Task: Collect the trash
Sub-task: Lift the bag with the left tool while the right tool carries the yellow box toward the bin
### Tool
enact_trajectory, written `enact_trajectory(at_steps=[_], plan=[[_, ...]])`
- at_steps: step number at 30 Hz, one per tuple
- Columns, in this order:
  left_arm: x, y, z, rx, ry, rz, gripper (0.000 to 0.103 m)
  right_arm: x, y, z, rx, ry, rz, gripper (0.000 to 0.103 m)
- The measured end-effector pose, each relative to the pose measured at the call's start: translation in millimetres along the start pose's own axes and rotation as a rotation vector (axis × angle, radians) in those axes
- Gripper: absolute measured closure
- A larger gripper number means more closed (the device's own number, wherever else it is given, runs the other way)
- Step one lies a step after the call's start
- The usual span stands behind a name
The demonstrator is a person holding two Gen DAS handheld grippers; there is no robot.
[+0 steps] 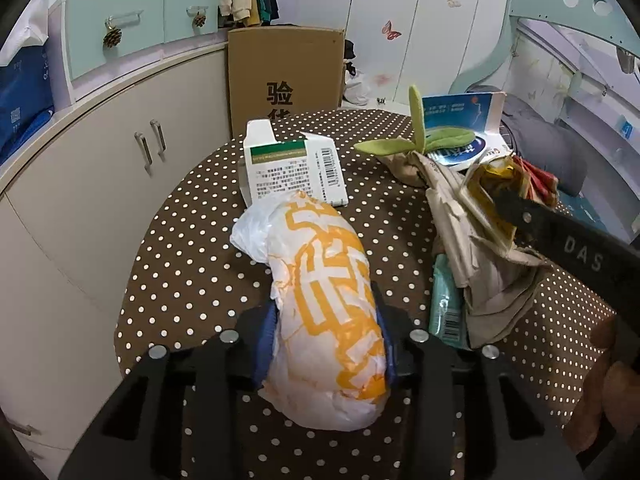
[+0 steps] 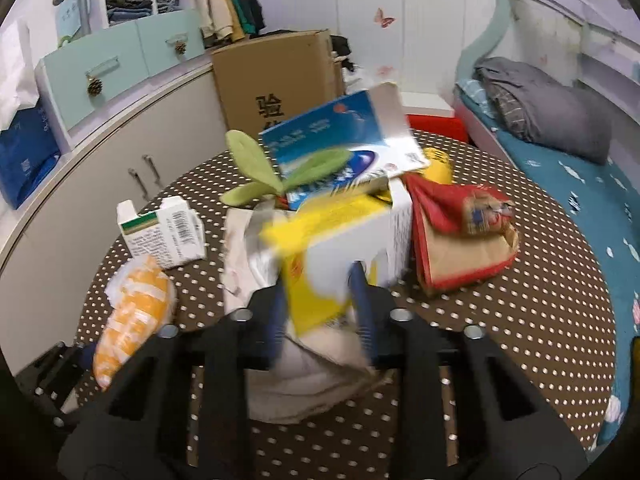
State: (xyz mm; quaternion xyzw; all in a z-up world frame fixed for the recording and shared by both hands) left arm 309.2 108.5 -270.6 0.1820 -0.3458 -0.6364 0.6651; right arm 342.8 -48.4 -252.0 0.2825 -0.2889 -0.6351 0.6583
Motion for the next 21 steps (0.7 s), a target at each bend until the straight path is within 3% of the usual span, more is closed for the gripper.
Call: enact_trajectory(at_steps=[8,14,21], plan=[[6,2,21,0.056,-0.011,0.000,0.064,36,-12,18,0.026,0.095,-0.090,0.096],[17,2,42,0.096,-0.019,-0.016,0.064,64,-22,34,0.038,0.160,-0.136,0.098],[34,0,42,0.088,-0.026,-0.040,0.064,68,-26,25,0.005,0.156,-0.101,0.097]])
Point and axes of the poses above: each gripper's, at about its wrist camera, not at the fingertips, and z roughly against the way its jaws point, x to its right, y to its top, the point moved 8 cm from there along -z, roughly the way its jaws point, and after that the axes turned 11 degrees about -y, right-handed, at the moved point
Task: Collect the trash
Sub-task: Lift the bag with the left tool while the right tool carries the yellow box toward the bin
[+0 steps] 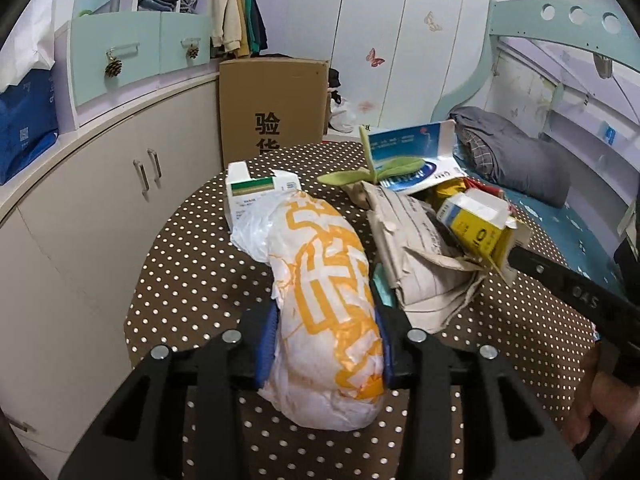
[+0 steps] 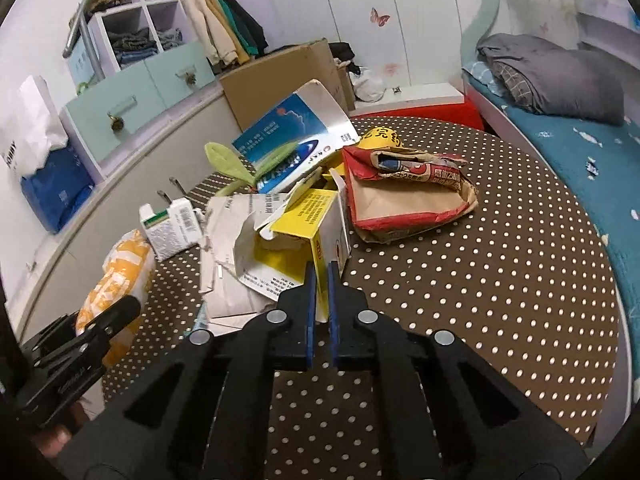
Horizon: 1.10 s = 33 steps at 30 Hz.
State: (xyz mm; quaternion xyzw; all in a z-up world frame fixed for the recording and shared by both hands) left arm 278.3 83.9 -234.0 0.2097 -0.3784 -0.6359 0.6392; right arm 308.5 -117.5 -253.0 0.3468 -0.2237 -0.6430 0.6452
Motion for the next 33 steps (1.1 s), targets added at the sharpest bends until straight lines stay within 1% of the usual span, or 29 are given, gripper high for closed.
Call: enact_trajectory(at_steps=[2,3,4,5,6,7,8,9,10,11,12,15,18,24,28,31,33], plan=[[3,-1,0,-0.003,-0.001,-0.003,0.064,-1,3,-5,0.000,-0.004,0.004,0.096],[3,-1,0,-0.003,-0.001,-0.004,0.064,-2,4,-9,-0.008,-0.009,0.008,0.091],[4,0,0,-0.002,0.000,-0.005,0.064,-1,4,-11,-0.016,-0.009,0.005,0.082],[4,0,0,-0.001,0.000,-0.006,0.064,-1,5,-13,-0.020,-0.009,-0.001,0.051],[5,0,1,0.000,0.001,-0.009,0.064,0,6,-11,-0.007,-0.003,-0.007,0.040],[5,0,1,0.002,0.002,-0.012,0.064,-1,9,-8,0.025,-0.009,-0.006,0.040],[5,1,2,0.005,0.005,-0.015,0.064,-2,11,-6,0.035,-0.014,0.003,0.043],[6,1,2,0.006,0.006,-0.016,0.064,-6,13,-8,0.033,-0.005,0.012,0.055],[7,2,1,0.006,0.005,-0.017,0.064,-7,13,-10,0.025,-0.002,0.016,0.064],[7,2,1,0.006,0.005,-0.017,0.064,-8,13,-13,0.017,-0.008,0.019,0.069],[8,1,1,0.007,0.004,-0.017,0.064,-8,14,-16,0.010,-0.016,0.019,0.070],[13,0,2,0.009,0.001,-0.022,0.064,-7,12,-21,0.004,-0.003,0.010,0.079],[16,2,6,0.020,-0.002,-0.028,0.064,-6,13,-10,0.026,0.055,-0.014,0.081],[30,10,14,0.049,-0.016,-0.039,0.064,0,18,9,0.044,0.139,-0.044,0.082],[44,16,21,0.063,-0.038,-0.055,0.064,11,24,32,0.076,0.201,-0.080,0.082],[62,26,27,0.081,-0.066,-0.081,0.064,29,33,55,0.118,0.210,-0.103,0.082],[84,34,29,0.094,-0.098,-0.113,0.064,47,40,70,0.144,0.199,-0.122,0.082]])
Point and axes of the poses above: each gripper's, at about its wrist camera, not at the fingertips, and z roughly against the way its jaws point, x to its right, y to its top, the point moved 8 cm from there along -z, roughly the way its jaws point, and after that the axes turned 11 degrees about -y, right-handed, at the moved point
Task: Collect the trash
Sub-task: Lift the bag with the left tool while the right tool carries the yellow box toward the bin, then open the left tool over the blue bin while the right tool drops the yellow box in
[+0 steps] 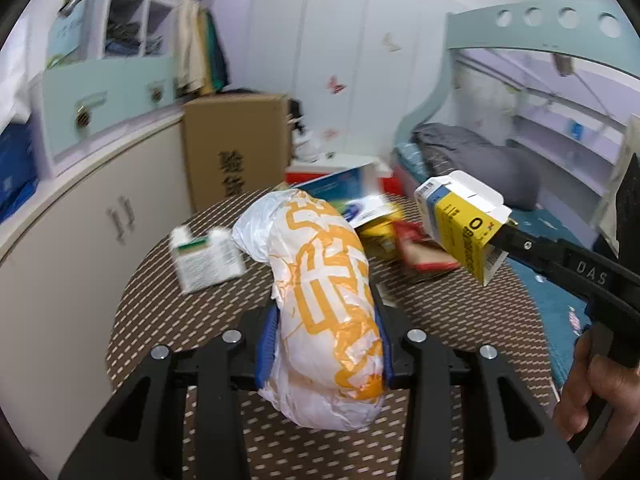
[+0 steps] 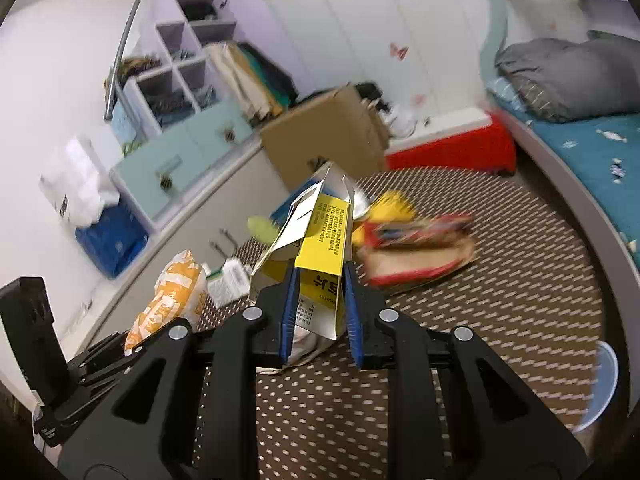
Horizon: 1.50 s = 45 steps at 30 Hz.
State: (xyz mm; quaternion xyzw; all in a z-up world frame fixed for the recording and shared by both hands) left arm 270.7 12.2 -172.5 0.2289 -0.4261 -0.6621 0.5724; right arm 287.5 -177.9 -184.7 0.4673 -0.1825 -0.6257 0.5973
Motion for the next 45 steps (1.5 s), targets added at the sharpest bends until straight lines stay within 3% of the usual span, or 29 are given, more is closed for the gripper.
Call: enact_trajectory(at_steps=[3,9,15,21,23,24,25,26,29,32,36,38,40,45], plan=[[33,12,-7,0.006,-0.054,-0.042,0.064,36,17,29,0.046,-0.041,-0.034,0.081],[128,19,-48,-0.042,-0.224,-0.115,0.064,152,27,76,0.087,-0.226,-0.131,0.081],[220,-14,-115,-0.194,-0.359,-0.154,0.064,303,-34,64,-0.078,-0.399,-0.337,0.081],[306,-47,-161,-0.303,-0.435,-0.258,0.064,399,-110,16,-0.254,-0.471,-0.502,0.078],[332,-60,-183,-0.351,-0.451,-0.282,0.064,423,-131,-4,-0.306,-0.493,-0.535,0.070],[340,-65,-192,-0.372,-0.456,-0.287,0.064,435,-138,-11,-0.323,-0.506,-0.550,0.051],[348,-70,-203,-0.397,-0.461,-0.292,0.064,450,-150,-19,-0.343,-0.504,-0.585,0.040],[358,-77,-215,-0.419,-0.462,-0.300,0.064,460,-155,-22,-0.346,-0.492,-0.616,0.032],[382,-104,-246,-0.498,-0.459,-0.302,0.064,486,-161,-14,-0.317,-0.499,-0.685,0.032],[395,-134,-273,-0.568,-0.452,-0.278,0.064,499,-151,13,-0.234,-0.510,-0.730,0.028],[406,-164,-305,-0.644,-0.453,-0.247,0.061,495,-127,53,-0.129,-0.545,-0.706,0.016],[409,-173,-317,-0.667,-0.450,-0.241,0.053,497,-118,67,-0.093,-0.557,-0.691,0.009],[411,-179,-326,-0.676,-0.437,-0.238,0.015,496,-110,79,-0.060,-0.567,-0.679,0.007],[404,-176,-337,-0.673,-0.398,-0.183,0.013,483,-99,101,-0.018,-0.612,-0.644,0.006]])
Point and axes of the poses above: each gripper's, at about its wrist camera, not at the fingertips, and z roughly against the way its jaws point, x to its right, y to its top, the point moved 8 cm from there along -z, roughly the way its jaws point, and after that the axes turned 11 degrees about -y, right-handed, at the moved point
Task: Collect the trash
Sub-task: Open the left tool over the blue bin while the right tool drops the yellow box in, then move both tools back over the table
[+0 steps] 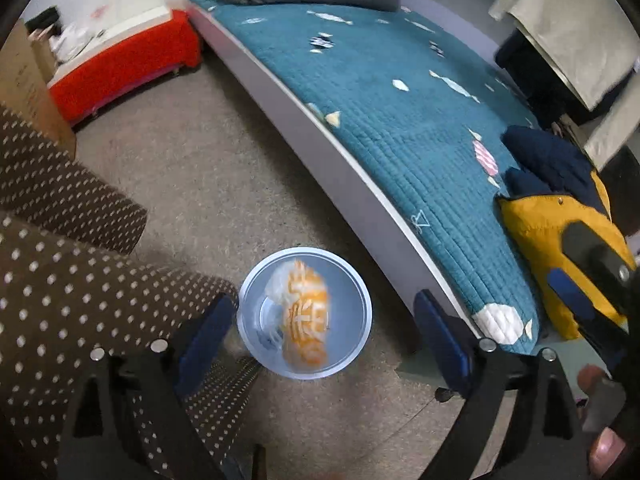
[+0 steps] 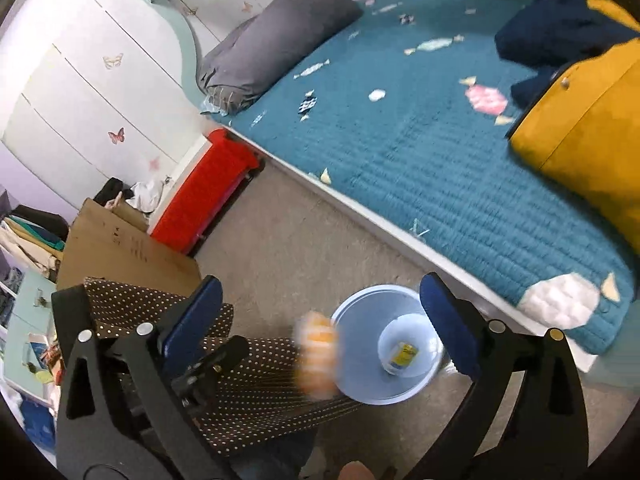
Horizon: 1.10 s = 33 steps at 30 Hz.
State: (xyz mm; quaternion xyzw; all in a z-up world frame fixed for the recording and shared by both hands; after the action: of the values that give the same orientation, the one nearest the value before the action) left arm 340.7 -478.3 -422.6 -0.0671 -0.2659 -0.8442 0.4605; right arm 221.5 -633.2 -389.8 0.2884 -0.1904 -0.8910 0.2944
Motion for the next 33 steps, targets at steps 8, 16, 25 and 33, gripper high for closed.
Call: enact_trajectory(at_steps=[8,16,25,33], plan=[[5,5,67,0.118,-0.014,-0.029,0.011,-29,4,34,0.093,-0.053,0.090,0.006],[12,14,162,0.279,0.002,-0.090,0.011,-87,15,91,0.183,0.002,0.166,0.006],[-21,8,258,0.417,0.077,-0.090,0.010,-165,8,144,0.245,0.078,0.272,0.006],[-66,-15,332,0.504,0.151,-0.076,0.010,-244,-17,181,0.257,0.163,0.386,0.006]])
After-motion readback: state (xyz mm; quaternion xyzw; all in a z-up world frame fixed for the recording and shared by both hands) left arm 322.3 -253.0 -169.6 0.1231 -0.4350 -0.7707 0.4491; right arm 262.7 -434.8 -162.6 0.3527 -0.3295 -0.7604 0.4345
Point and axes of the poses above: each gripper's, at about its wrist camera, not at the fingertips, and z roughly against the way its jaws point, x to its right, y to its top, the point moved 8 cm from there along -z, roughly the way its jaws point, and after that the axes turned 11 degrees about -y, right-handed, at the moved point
